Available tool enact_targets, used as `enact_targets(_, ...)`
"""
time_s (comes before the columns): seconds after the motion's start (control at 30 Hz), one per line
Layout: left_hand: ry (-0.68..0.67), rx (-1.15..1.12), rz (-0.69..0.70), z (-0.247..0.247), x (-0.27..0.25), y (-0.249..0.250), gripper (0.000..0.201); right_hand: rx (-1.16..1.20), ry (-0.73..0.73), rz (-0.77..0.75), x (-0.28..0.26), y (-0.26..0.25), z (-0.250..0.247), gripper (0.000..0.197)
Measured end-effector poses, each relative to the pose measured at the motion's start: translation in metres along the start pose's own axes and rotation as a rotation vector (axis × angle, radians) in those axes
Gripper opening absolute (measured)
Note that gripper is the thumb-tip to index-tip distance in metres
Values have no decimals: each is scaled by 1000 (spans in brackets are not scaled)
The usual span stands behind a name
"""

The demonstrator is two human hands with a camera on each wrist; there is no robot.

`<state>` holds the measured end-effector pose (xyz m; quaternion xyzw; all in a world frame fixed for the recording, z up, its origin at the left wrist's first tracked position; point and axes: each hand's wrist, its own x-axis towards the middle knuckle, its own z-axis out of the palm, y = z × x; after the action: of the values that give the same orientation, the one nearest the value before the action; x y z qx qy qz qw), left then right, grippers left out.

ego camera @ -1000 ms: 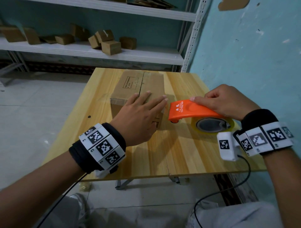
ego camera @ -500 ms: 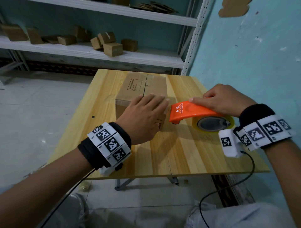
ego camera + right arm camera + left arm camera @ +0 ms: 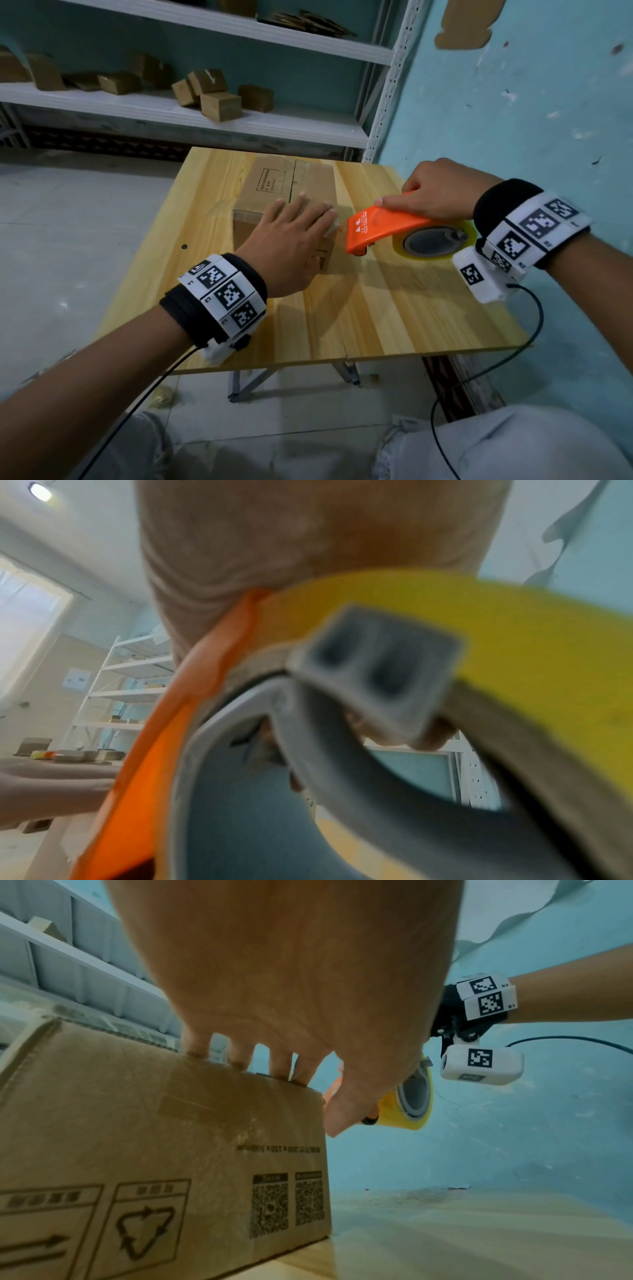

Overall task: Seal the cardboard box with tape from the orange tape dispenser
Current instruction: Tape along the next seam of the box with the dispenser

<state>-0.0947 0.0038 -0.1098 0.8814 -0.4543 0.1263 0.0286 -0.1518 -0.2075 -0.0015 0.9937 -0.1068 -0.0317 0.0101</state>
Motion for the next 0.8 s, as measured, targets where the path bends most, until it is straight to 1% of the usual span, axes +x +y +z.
enact_targets(0.27,-7,15,5,1,0,0,75,-96,0,-13,0,-3,-5,68)
enact_targets(0.4,3,15,26,0,0,-2,81,-115,1,-19,2,-4,-7,64)
enact_targets(0.5,-38,31,15,-2,0,0,85,-142,2,-20,3,-8,-7,62)
enact_targets(0.63,-66,29,0,-5,0,2,84,-210,27,-28,2,-17,-10,57)
enact_targets(0.8,-80,50,-4,-3,0,1,84,-279,93,-28,3,-26,-9,56)
